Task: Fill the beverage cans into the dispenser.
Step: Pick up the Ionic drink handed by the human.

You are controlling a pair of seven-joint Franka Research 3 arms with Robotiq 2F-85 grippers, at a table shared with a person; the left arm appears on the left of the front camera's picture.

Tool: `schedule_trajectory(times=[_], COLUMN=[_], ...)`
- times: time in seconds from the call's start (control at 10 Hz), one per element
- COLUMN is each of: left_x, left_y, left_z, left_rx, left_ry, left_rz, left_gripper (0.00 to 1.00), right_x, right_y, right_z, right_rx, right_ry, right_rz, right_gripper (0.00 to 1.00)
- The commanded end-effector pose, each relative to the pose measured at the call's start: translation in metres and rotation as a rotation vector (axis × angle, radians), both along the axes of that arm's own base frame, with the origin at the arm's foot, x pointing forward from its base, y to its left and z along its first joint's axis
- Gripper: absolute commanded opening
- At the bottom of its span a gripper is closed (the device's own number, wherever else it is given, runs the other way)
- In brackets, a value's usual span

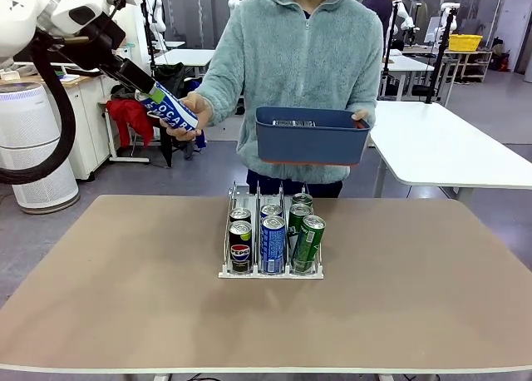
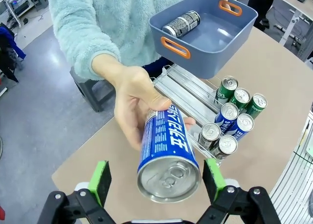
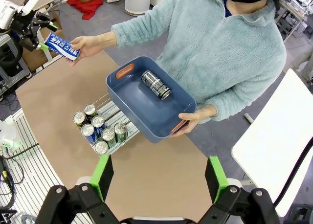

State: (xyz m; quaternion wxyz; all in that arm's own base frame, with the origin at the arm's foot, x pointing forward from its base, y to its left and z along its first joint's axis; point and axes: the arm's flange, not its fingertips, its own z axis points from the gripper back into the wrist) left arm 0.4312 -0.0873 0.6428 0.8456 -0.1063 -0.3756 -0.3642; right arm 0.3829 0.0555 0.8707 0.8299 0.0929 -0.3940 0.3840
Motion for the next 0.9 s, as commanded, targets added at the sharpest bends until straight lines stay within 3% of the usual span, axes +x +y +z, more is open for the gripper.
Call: schedule_trajectory(times=[0.0,0.8], left_x=[0.009,0.017], left_y=[0.002,-0.005], left_z=[-0.014,-0.020], left_rx=[-0.033,-0.014], left_ry=[-0.025,0.003], left_rz=[-0.045,-0.031], left_gripper=[1.00,1.00], right_x=[-0.001,-0.001], right_y=[0.001,0.001], right_z=[0.000,0.000], right_rx=[-0.006,-0.006], right_ry=[0.000,0.000], right_rz=[0.013,0.013], right_gripper=[1.00,1.00])
